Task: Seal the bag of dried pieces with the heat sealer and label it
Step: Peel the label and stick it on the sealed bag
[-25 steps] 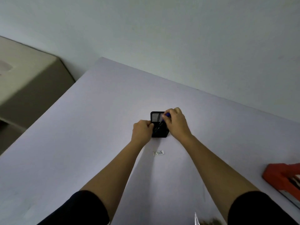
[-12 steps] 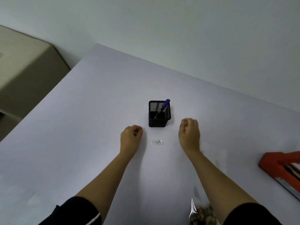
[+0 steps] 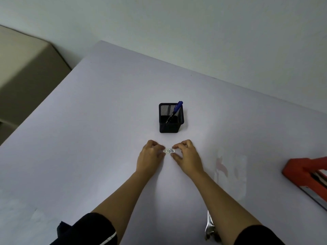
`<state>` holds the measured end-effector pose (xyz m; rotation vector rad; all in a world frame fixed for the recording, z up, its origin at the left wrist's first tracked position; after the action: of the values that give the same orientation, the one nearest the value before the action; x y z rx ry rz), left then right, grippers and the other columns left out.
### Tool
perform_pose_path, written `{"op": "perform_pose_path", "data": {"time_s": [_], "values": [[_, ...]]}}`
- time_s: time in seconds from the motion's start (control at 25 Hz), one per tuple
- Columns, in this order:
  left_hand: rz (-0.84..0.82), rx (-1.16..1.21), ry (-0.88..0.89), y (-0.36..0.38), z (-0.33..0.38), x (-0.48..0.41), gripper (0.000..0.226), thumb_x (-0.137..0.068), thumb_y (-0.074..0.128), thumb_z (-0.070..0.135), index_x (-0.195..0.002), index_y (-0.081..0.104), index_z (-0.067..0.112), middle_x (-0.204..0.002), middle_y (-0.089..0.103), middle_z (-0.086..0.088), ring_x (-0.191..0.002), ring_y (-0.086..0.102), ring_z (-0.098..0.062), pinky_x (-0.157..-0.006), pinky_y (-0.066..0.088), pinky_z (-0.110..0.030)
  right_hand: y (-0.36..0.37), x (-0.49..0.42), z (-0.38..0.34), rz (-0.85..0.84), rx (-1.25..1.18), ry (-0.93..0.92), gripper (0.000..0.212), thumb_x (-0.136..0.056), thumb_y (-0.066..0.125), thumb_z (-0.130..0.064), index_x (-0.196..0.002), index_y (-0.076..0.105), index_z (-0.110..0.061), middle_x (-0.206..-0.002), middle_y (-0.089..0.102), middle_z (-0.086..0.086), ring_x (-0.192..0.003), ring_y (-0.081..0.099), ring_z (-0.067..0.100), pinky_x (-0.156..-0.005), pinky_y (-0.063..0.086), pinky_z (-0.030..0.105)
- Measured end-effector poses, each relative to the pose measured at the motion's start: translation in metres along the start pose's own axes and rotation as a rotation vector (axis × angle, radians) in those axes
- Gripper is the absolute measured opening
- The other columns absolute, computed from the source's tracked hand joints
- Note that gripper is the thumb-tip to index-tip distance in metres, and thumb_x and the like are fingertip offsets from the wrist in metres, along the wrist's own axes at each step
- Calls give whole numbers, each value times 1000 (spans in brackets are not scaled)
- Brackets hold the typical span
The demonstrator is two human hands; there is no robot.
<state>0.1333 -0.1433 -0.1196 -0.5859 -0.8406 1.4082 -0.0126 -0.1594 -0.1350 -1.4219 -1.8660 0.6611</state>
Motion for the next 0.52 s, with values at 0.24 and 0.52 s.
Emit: {"op": "perform_pose_path", "data": {"time_s": [0.24,0.52], "values": [[-20,101,-44,3,0,-2,10,-86,60,10,-93,65,6,-97,62,-10,-83,58,-25,-68,42,-25,-2,0,2,-7,-118,22,31,-83,67,-19,-113,60,-14,-113,48,2,-95,50,12,-87,47,25],[-152,482,-154,-22,18,3,8,-85,60,15,-89,66,19,-78,67,-6,-70,57,-14,-66,45,-24,-42,26,-11,-18,-608,109,10,-87,63,-20,-97,67,-20,-91,71,-3,-85,67,8,-80,51,18]]}}
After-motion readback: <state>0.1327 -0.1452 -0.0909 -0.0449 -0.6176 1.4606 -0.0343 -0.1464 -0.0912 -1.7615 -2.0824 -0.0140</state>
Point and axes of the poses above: each hand's wrist, its own x-axis away from the middle knuckle, its own y-axis out of the palm, z = x × y, the point moved 8 cm from there along -x, towards the middle knuckle
